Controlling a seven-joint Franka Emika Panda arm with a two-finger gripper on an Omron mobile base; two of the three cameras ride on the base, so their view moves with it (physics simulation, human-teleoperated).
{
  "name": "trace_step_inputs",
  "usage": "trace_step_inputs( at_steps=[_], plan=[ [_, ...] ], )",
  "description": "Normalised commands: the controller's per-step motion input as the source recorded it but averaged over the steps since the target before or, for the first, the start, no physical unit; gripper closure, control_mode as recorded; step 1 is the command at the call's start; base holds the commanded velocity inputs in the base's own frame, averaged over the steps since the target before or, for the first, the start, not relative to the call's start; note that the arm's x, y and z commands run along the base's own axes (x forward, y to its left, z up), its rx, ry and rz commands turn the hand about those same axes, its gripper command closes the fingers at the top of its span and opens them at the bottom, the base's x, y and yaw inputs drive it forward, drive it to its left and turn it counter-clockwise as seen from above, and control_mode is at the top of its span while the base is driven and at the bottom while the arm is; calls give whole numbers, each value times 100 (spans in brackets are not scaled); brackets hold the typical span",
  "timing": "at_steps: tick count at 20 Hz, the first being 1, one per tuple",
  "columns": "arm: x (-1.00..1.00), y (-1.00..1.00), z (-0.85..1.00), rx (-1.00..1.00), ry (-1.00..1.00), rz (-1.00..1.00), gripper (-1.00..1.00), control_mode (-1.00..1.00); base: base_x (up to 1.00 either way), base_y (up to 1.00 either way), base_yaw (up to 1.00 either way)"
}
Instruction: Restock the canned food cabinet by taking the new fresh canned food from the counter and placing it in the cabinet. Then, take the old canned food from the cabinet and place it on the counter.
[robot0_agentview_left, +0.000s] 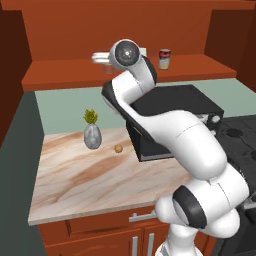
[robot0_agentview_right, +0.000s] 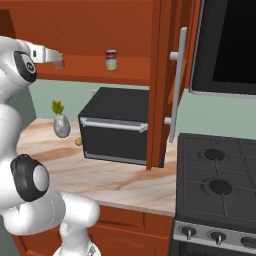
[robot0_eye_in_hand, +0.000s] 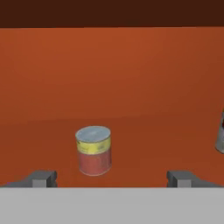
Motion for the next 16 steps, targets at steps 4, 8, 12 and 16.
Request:
trace_step_inputs(
  at_steps=[4, 8, 12, 16],
  plan=[
    [42, -4, -17, 3, 33, 2, -100, -100, 0, 0, 0],
    [34, -6, -1, 5, 40, 11, -100, -100, 0, 0, 0],
    [3, 2, -6, 0, 10, 4, -100, -100, 0, 0, 0],
    [27, 9, -56, -2, 0, 2, -100, -100, 0, 0, 0]
  ],
)
